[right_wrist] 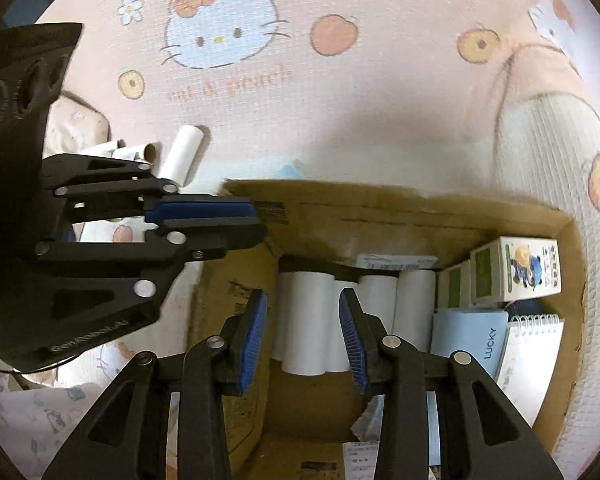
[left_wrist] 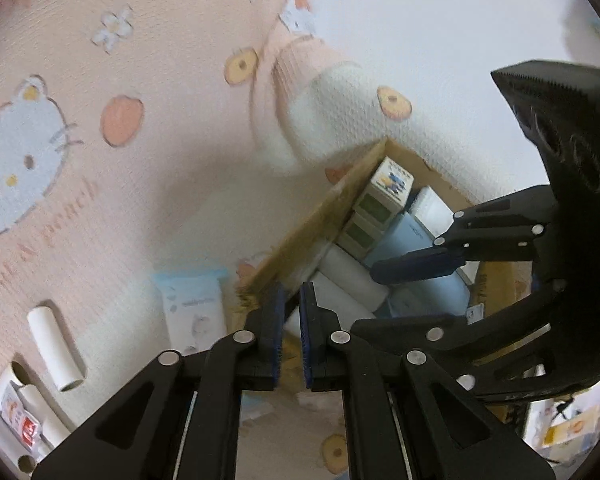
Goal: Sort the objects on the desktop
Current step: 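Withdraw both empty tools from the box back over the mat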
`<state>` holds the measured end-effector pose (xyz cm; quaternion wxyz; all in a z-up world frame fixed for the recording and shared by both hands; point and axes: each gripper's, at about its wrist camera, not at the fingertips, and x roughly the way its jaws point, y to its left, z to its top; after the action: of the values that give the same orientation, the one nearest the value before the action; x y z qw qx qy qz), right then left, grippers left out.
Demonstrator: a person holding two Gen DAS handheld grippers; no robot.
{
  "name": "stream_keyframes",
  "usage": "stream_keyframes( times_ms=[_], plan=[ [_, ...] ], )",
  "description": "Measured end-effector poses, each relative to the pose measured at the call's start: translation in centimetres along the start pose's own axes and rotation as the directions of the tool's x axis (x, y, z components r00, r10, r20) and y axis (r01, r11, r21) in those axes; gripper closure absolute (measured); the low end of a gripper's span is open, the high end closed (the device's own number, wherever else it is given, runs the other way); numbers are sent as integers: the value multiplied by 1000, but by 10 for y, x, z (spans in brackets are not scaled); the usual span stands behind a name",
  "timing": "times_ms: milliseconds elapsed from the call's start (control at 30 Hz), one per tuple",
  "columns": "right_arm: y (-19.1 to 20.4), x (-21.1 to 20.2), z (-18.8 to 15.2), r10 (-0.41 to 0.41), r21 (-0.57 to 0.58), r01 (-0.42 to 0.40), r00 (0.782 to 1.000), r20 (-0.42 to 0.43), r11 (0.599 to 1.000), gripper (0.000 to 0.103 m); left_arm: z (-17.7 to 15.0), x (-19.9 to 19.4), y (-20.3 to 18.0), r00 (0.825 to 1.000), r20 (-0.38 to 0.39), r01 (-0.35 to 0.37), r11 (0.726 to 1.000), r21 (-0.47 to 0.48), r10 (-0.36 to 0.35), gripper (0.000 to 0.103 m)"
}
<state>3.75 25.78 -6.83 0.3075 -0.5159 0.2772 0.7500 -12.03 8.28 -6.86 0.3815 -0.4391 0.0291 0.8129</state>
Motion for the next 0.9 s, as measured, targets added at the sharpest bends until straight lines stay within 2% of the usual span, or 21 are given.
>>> stream_keyframes(
  times_ms=[100, 300, 467, 633, 800, 900],
  plan=[
    [31, -12, 8, -18, -34, 18, 1000, 23, 999, 69, -9, -15, 8, 998, 40, -47, 999, 1, 47, 97],
    [52, -20, 14, -16, -89, 21, 999, 48, 996, 69, -45, -47, 33, 979, 103, -177, 984, 7, 176, 97],
    [77, -12, 22, 4, -185, 11, 997, 80, 983, 69, -77, -59, 68, 977, 53, -201, 974, -106, 207, 97],
    [108, 3, 26, 41, -283, -15, 996, 85, 959, 69, -108, -70, 101, 961, 3, -270, 945, -184, 275, 97],
    [132, 16, 41, 67, -328, -47, 996, 50, 944, 69, -118, -78, 129, 956, -24, -288, 920, -266, 292, 97],
    [143, 29, 58, 118, -299, -114, 993, -4, 947, 69, -120, -82, 145, 960, -24, -273, 905, -327, 280, 97]
  ],
)
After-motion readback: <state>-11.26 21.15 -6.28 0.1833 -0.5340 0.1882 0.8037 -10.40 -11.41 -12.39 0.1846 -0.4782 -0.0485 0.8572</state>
